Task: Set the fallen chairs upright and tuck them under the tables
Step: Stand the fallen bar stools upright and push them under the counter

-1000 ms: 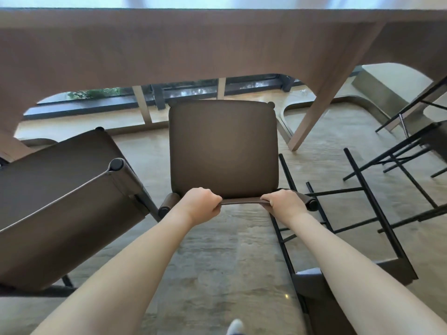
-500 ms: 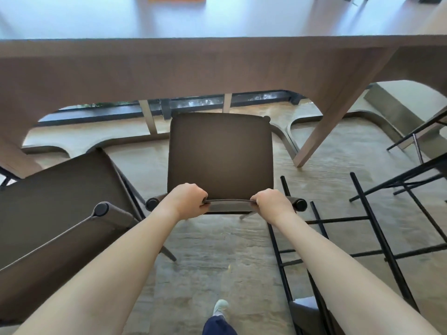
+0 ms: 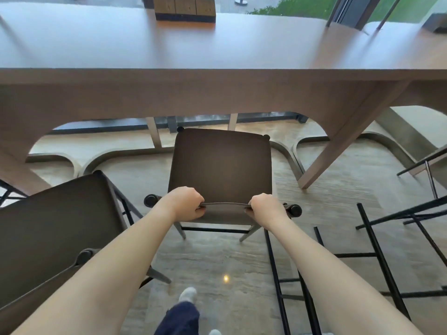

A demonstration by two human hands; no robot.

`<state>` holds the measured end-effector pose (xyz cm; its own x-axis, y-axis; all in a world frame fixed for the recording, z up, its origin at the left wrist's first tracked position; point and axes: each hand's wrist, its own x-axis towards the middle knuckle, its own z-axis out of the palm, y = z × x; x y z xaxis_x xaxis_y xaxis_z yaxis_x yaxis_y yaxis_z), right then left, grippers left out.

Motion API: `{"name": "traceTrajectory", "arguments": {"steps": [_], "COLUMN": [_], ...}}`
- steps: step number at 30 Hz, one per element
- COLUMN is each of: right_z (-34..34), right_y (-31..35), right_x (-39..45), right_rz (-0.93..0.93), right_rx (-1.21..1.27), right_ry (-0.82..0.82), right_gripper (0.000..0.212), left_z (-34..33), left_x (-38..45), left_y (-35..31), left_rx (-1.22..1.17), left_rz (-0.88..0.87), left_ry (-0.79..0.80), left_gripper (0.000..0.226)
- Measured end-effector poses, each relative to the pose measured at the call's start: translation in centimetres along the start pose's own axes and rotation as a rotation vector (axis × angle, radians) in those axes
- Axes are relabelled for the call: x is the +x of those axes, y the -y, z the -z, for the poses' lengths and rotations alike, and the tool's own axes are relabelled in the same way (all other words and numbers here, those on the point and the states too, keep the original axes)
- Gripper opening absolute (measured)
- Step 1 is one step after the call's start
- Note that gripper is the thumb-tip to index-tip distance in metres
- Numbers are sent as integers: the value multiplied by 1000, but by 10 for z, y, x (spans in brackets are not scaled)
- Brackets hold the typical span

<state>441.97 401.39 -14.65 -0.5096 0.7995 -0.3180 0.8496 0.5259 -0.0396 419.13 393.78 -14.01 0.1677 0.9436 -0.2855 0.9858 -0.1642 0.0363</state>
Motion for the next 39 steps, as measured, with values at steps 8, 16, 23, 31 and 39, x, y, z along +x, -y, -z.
{"name": "traceTrajectory", "arguments": {"steps": [8,16,23,31,39], "right_z": [26,49,61,72,77], "right_y": [-6,-7,-9,-12,-18], "right_x": [44,80,103,116,121], "right_rz": [-37,-82,-109,-150,-155], "right_rx": [10,42,80,118,230], "right_ry": [22,44,76,110,199], "right_gripper": [28,27,27,31,28], "left_z": [22,37,41,41,40], "left_x": [39,75,99,112,116], "left_y": [29,56,72,83,91], "left_rx": [-49,-76,-119,-297,-624], "left_rz": [-31,-72,-77,-50,16], "left_ry": [9,16,28,0,-199], "left_gripper": [30,31,30,47,64]}}
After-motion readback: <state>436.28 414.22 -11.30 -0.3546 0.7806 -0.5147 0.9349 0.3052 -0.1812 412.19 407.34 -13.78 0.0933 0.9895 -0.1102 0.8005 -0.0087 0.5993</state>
